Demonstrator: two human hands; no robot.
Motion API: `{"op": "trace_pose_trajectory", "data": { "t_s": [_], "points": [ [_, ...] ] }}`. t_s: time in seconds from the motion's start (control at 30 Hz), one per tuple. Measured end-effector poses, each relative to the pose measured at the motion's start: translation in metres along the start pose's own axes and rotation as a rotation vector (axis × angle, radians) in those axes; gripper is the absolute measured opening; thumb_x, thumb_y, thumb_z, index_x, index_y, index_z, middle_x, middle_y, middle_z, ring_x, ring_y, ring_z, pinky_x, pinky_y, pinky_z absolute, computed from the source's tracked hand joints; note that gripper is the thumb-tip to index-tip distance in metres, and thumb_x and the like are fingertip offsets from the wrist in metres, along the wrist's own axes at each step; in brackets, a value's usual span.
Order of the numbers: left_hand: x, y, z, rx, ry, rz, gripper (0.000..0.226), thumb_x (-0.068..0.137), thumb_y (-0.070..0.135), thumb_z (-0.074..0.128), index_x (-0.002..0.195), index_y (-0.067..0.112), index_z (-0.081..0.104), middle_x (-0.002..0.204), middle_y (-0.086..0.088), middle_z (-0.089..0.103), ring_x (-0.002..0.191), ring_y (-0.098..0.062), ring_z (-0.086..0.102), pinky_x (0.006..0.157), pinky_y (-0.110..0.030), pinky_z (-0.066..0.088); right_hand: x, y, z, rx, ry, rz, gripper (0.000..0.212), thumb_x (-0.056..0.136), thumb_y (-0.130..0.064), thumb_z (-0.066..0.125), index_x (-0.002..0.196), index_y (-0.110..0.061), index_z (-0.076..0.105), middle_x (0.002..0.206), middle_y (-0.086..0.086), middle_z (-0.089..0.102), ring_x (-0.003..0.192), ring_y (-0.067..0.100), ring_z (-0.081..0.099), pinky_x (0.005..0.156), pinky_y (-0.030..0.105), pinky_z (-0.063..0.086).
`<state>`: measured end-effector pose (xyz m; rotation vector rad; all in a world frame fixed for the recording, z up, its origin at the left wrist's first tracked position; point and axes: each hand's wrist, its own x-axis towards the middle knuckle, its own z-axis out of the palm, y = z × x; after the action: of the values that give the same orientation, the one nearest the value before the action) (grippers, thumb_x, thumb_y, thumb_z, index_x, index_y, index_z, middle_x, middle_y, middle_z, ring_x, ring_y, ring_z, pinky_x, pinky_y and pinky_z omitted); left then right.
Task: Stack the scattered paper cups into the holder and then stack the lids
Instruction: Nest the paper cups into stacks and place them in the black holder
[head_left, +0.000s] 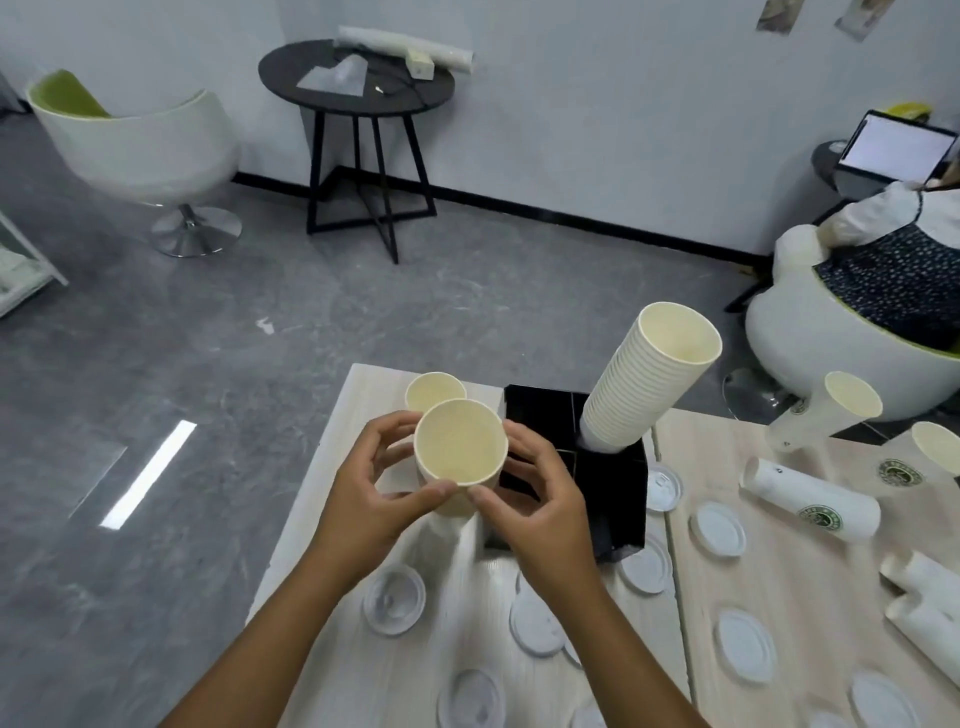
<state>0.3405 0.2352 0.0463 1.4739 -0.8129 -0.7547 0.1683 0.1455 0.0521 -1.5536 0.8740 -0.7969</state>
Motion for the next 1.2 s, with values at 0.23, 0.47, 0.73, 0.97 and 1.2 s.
{"op": "trace_pose_trajectory", "data": {
  "t_s": [0.23, 0.47, 0.73, 0.97, 1.2],
  "points": [
    [-0.001, -0.035, 0.001, 0.014, -0.013, -0.052, 0.073, 0.069, 0.030, 0.096, 0.131, 0.037, 0.056, 0.133, 0.025, 0.063, 0.127, -0.001, 0.059, 0.079, -0.018, 0.059, 0.001, 0.032, 0.005, -0.010, -0.048, 0.078, 0.068, 0.082, -0.013, 0.085, 0.138, -0.038, 0.056, 0.137, -0.013, 0.064, 0.129, 0.011, 0.061, 0.104, 0.041, 0.056],
    [0.009, -0.038, -0.007, 0.041, -0.058, -0.010, 0.066, 0.066, 0.050, 0.084, 0.126, 0.051, 0.056, 0.136, 0.025, 0.062, 0.130, -0.003, 0.058, 0.085, -0.037, 0.063, 0.007, 0.033, -0.007, -0.023, -0.073, 0.049, 0.068, 0.082, -0.021, 0.084, 0.142, -0.036, 0.053, 0.139, -0.014, 0.063, 0.132, 0.012, 0.058, 0.106, 0.041, 0.053],
    [0.080, -0.053, -0.054, 0.242, 0.008, -0.025, 0.071, 0.078, 0.032, 0.091, 0.135, 0.047, 0.052, 0.138, 0.026, 0.060, 0.127, 0.002, 0.058, 0.091, -0.037, 0.059, 0.106, 0.026, -0.022, -0.158, -0.100, 0.052, 0.060, 0.086, -0.023, 0.084, 0.138, -0.035, 0.057, 0.129, -0.014, 0.066, 0.112, 0.007, 0.068, 0.094, 0.036, 0.060],
    [0.142, -0.094, -0.033, 0.319, -0.141, -0.109, 0.092, 0.065, 0.029, 0.099, 0.142, 0.037, 0.049, 0.142, 0.023, 0.055, 0.126, -0.003, 0.056, 0.078, -0.017, 0.052, 0.168, 0.077, 0.019, -0.532, -0.409, 0.089, 0.079, 0.073, -0.038, 0.091, 0.142, -0.034, 0.053, 0.133, -0.017, 0.059, 0.079, 0.006, 0.064, 0.074, 0.015, 0.049],
    [0.147, -0.073, -0.027, 0.248, -0.083, -0.023, 0.079, 0.062, 0.028, 0.101, 0.127, 0.042, 0.059, 0.126, 0.032, 0.063, 0.121, -0.001, 0.061, 0.089, -0.039, 0.062, 0.170, 0.062, 0.022, -0.296, -0.286, 0.015, 0.070, 0.066, -0.034, 0.097, 0.126, -0.043, 0.062, 0.122, -0.023, 0.065, 0.076, 0.006, 0.063, 0.068, 0.018, 0.051]
  ]
}}
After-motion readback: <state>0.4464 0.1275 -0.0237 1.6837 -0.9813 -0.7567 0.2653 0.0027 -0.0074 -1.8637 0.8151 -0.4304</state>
